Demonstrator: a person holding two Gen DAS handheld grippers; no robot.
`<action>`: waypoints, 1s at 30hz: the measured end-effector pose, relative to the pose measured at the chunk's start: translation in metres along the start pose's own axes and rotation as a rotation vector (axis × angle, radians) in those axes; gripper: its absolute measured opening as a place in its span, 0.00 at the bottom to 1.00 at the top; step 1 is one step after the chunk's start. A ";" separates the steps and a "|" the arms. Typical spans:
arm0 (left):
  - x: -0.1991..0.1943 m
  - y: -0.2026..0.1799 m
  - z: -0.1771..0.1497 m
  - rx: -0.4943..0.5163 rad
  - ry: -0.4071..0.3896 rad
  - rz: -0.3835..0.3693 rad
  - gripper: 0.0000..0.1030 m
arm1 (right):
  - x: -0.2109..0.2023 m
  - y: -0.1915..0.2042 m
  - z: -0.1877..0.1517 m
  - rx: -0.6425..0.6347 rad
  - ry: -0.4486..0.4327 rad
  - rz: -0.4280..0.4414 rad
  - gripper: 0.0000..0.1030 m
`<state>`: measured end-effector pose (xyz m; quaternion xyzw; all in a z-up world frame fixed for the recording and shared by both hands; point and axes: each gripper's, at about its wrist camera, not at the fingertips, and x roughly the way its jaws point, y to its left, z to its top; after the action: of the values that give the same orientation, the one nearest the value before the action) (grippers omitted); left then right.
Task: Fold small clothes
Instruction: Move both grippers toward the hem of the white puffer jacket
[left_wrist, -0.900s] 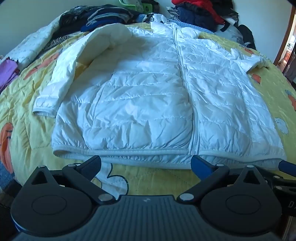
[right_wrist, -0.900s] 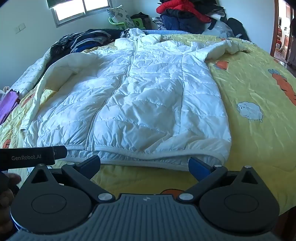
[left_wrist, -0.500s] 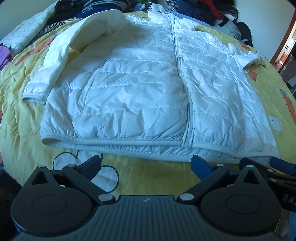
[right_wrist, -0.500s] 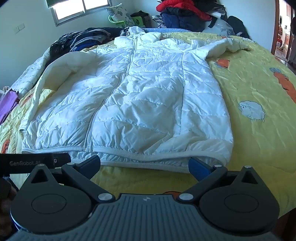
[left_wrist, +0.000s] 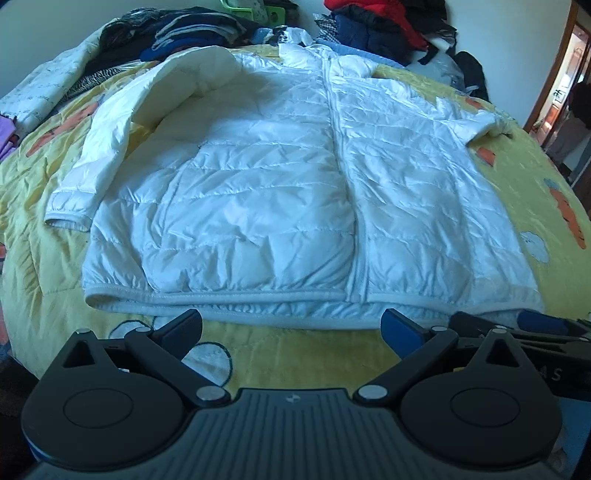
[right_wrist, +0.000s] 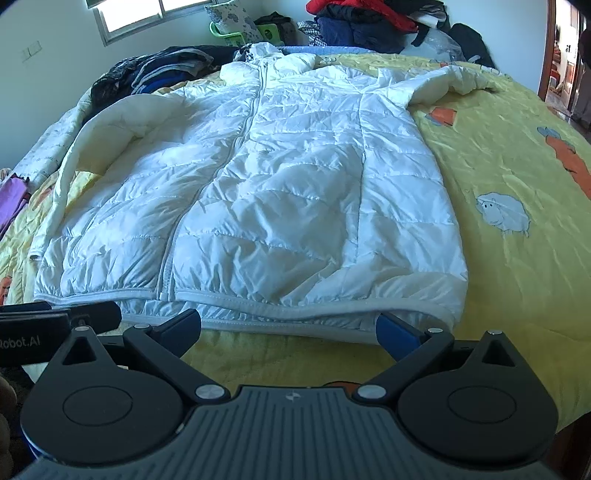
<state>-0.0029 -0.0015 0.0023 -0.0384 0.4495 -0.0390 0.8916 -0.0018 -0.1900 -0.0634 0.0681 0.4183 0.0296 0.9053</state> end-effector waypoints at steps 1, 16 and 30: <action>0.000 0.001 0.001 0.001 -0.009 0.004 1.00 | 0.000 -0.001 0.000 0.001 0.001 0.000 1.00; 0.023 0.009 0.026 -0.029 0.015 0.021 1.00 | 0.022 -0.004 0.021 0.004 0.028 -0.002 1.00; 0.042 -0.003 0.063 -0.008 0.005 0.004 1.00 | 0.040 -0.008 0.047 -0.014 0.030 0.004 1.00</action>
<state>0.0726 -0.0072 0.0059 -0.0410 0.4521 -0.0355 0.8903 0.0596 -0.1976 -0.0647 0.0618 0.4316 0.0353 0.8992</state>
